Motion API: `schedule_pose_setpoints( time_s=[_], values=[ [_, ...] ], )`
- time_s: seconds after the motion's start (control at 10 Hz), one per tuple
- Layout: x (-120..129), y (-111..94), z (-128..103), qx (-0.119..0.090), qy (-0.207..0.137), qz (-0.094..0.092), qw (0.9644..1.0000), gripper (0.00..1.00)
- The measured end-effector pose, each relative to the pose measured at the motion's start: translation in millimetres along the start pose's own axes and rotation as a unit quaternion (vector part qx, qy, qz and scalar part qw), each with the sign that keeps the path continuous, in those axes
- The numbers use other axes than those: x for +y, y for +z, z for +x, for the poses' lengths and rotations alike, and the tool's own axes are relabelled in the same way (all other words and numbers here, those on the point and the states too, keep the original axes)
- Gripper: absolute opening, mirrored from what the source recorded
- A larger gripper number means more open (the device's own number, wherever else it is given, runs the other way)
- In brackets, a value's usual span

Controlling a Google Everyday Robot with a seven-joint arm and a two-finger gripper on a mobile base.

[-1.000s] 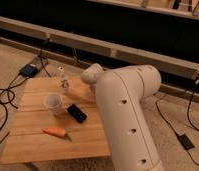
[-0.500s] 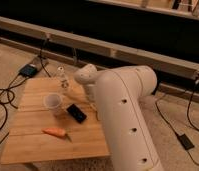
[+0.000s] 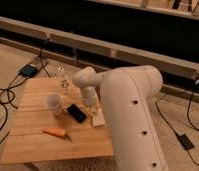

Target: Wipe the white sponge on the table

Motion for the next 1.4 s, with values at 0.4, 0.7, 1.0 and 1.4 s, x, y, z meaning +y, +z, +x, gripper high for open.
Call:
schedule_pose_setpoints(
  time_s=[0.4, 0.7, 1.0, 1.4],
  values=[
    [-19.0, -27.8, 6.1, -0.016, 0.010, 0.020, 0.9996, 0.00],
    [-28.2, -44.0, 5.9, -0.020, 0.003, 0.044, 0.9988, 0.00],
    [-26.9, -47.9, 8.8, -0.017, 0.000, 0.050, 0.9986, 0.10],
    [-22.3, -48.8, 13.3, -0.014, 0.007, 0.039, 0.9991, 0.51]
  ],
)
